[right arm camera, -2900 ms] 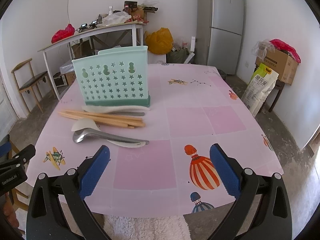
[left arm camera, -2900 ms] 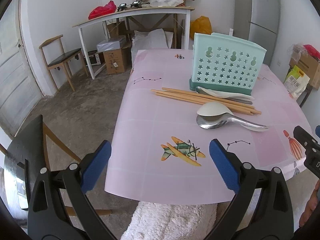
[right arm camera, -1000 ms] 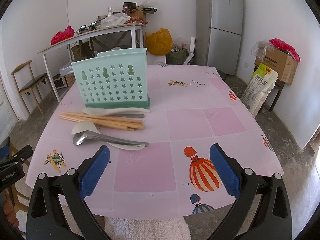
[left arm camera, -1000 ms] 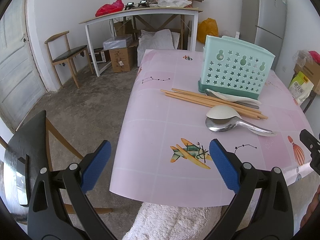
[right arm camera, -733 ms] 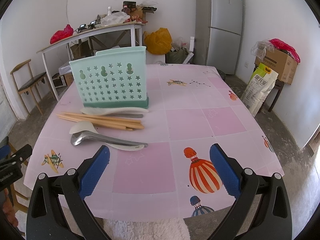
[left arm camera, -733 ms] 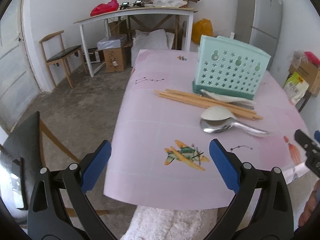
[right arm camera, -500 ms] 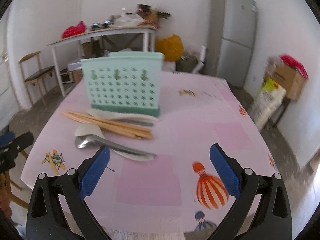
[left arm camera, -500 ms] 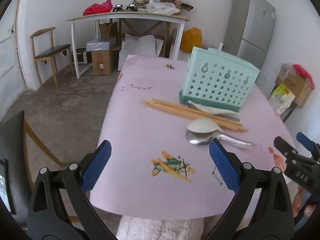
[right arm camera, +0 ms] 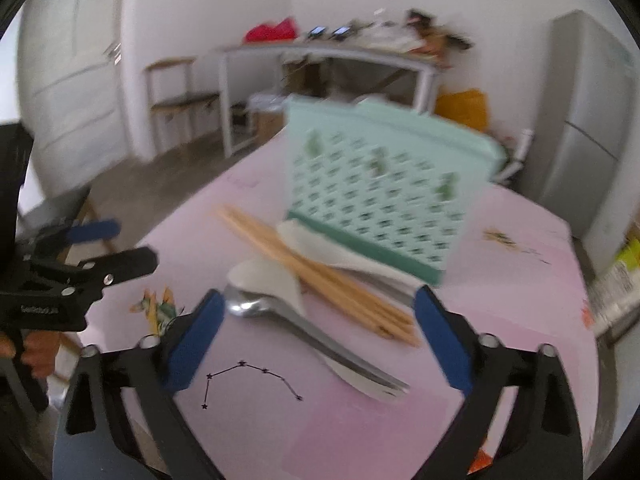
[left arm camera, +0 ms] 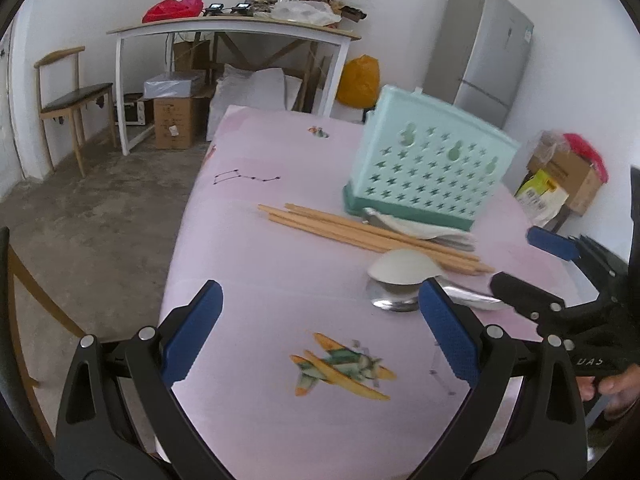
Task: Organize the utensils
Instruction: 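Reach the right gripper to the white ceramic spoon and grasp it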
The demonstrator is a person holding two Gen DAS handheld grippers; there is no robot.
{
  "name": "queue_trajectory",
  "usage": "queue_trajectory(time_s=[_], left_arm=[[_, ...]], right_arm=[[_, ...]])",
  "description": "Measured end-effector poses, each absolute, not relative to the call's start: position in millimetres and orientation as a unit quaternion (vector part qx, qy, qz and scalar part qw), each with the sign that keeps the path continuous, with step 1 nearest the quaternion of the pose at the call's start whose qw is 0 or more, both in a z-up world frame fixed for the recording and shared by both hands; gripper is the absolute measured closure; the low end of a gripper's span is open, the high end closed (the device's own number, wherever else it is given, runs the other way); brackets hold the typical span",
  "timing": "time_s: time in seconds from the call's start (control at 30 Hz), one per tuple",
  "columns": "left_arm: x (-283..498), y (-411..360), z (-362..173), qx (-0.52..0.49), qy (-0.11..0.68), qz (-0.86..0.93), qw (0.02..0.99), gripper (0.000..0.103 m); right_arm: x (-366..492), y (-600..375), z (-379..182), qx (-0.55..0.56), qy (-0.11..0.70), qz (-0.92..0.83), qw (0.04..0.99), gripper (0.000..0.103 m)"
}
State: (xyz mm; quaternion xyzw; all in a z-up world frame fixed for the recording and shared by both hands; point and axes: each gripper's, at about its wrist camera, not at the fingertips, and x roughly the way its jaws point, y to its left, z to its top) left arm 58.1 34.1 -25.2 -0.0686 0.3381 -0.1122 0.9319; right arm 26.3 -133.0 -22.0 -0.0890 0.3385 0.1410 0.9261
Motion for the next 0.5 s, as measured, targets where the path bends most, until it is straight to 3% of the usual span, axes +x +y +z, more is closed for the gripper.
queue_trajectory(time_s=[0.1,0.3,0.5], left_arm=[[62,39,-30,-0.063,0.338,-0.113,0.932,0.008],[66,43,-38,-0.047,0.339,-0.119,0.932,0.01],[73,43,-46,-0.054,0.351,-0.144,0.924,0.034]], right_arm=[[40,-119,-36,-0.111,0.369,0.168,0.907,0.034],[66,-93,-51,-0.146,0.399,0.21,0.881,0.039],[84,-81,-62,-0.168,0.426,0.232,0.858,0.045]])
